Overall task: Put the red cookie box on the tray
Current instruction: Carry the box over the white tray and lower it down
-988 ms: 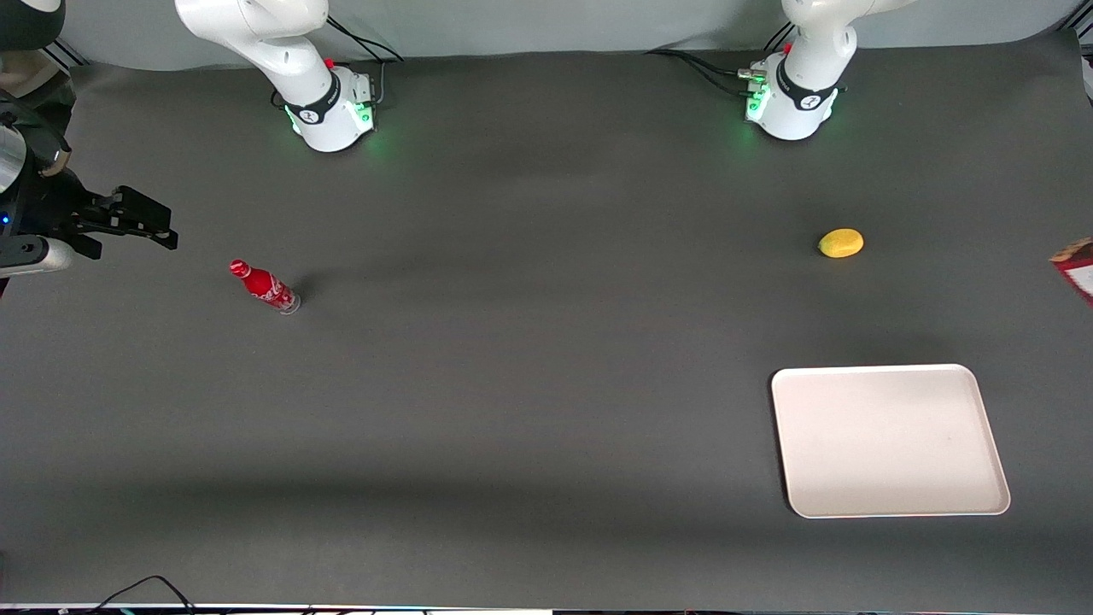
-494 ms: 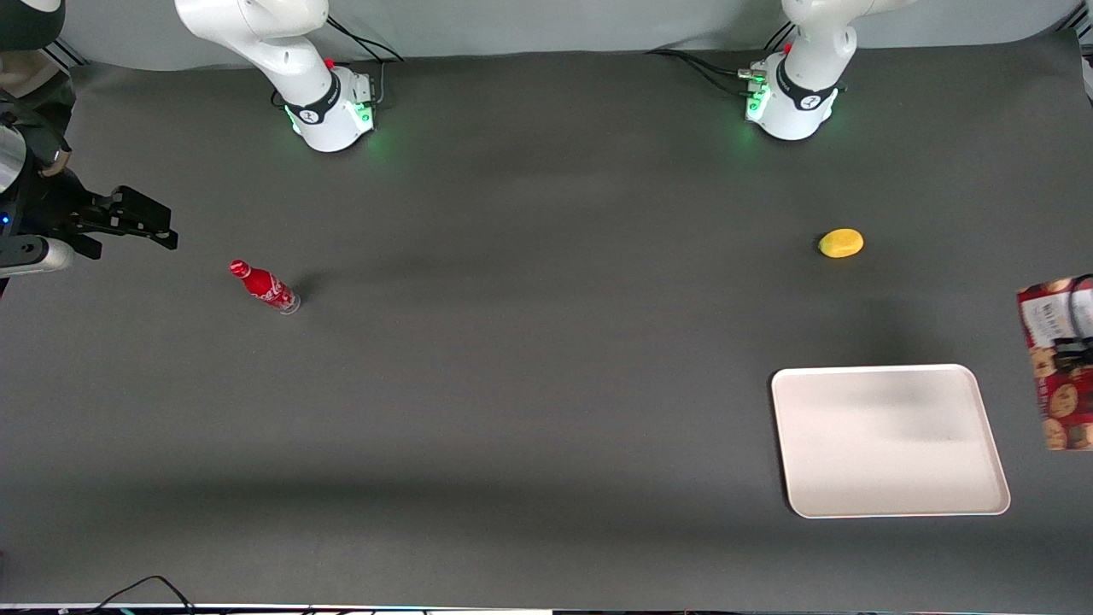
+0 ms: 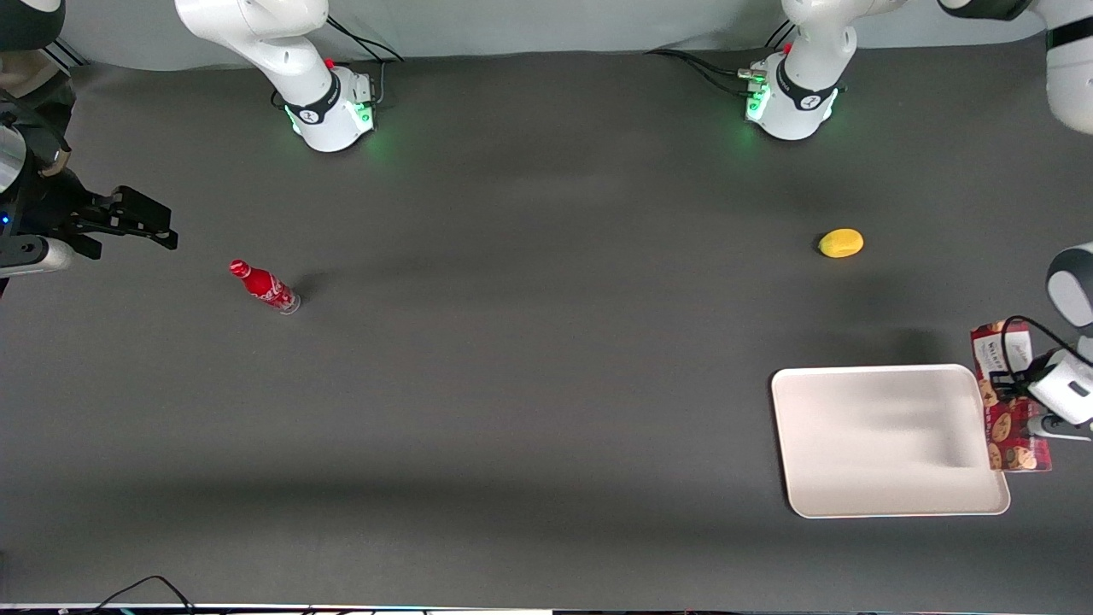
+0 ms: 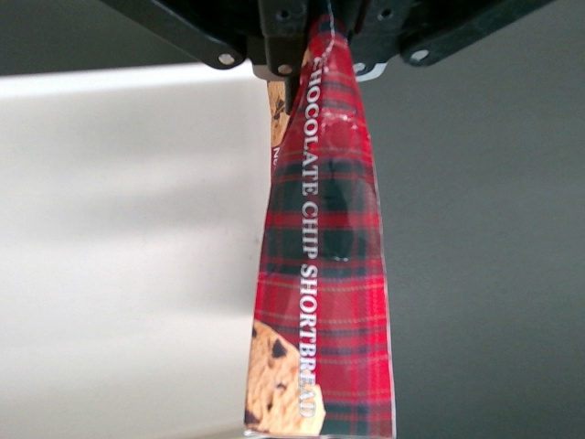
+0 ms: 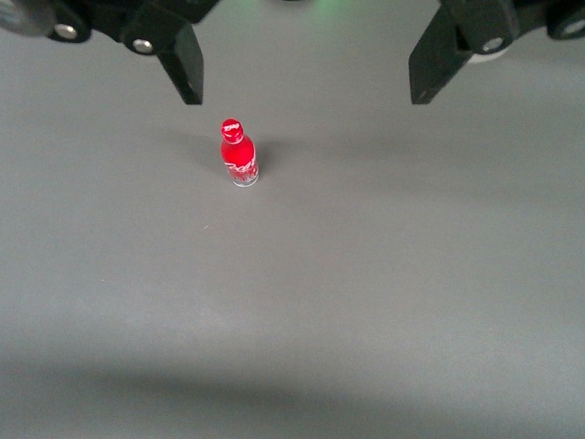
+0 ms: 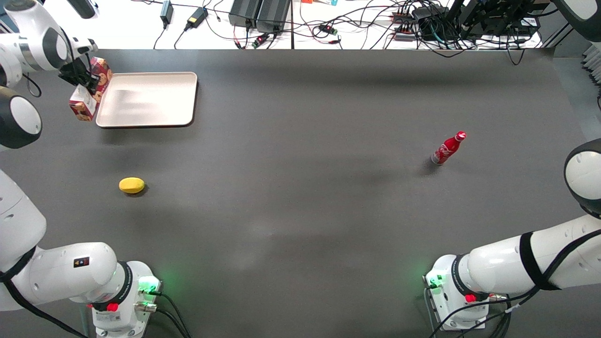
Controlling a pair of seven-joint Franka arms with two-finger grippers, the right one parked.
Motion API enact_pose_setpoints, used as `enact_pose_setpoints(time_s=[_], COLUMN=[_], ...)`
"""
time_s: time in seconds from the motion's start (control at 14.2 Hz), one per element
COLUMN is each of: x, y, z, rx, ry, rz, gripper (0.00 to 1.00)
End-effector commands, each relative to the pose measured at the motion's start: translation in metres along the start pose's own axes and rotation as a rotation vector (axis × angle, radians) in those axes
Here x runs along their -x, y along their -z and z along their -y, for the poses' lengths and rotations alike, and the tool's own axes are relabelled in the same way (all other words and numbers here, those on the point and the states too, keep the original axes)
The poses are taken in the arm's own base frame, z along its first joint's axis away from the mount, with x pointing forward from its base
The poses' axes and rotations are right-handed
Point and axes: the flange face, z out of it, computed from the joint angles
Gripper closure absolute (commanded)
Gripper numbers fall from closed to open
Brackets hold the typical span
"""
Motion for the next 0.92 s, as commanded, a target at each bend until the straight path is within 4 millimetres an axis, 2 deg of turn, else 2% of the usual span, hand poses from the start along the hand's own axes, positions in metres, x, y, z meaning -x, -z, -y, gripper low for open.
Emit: enact_pose_setpoints(time_s=[0.0, 0.35, 0.78, 0.85], x=[-0.006, -0.011, -0.01, -0.01], y=[-0.025, -0.055, -0.066, -0.066], z=[-0.002, -0.004, -0.004, -0.003], rx=[0.051, 0.044, 0.063, 0.062], ry=[0.034, 0.052, 0.073, 0.078], rz=[-0.028, -0.082, -0.082, -0.087], gripper=[1.0, 1.0, 0.99, 0.53])
